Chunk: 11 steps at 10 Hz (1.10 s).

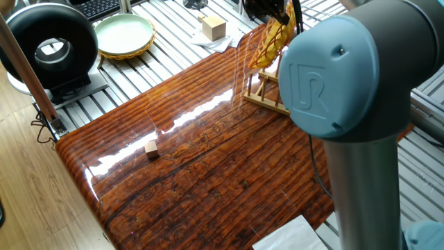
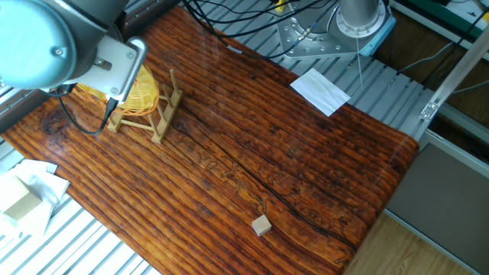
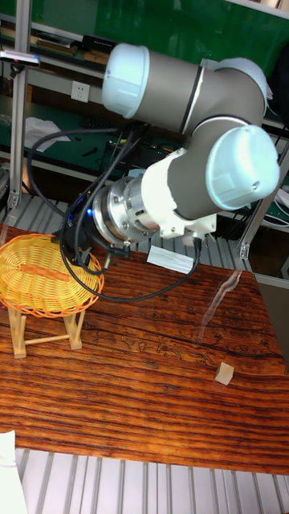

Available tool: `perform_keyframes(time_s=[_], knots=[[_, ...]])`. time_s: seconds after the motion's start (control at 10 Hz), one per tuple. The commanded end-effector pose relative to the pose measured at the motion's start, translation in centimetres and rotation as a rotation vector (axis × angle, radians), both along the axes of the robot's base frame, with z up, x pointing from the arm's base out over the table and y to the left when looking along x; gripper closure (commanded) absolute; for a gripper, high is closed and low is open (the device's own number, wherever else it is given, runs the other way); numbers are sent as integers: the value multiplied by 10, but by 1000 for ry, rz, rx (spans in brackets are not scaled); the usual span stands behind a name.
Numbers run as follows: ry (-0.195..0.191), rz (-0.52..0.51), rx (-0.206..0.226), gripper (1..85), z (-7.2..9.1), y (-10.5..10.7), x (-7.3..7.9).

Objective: Put the dish on the dish rack

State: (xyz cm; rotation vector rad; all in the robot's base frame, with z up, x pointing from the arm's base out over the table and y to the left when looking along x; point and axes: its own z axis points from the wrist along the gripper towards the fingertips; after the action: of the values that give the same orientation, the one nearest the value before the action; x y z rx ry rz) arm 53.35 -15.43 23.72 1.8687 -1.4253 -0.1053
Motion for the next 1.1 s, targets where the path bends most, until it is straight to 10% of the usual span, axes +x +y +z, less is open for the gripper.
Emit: perform_keyframes(time_s=[0.0, 1.0], knots=[[41, -10, 52, 847, -10, 1, -10], [121, -38, 147, 847, -27, 12, -23]])
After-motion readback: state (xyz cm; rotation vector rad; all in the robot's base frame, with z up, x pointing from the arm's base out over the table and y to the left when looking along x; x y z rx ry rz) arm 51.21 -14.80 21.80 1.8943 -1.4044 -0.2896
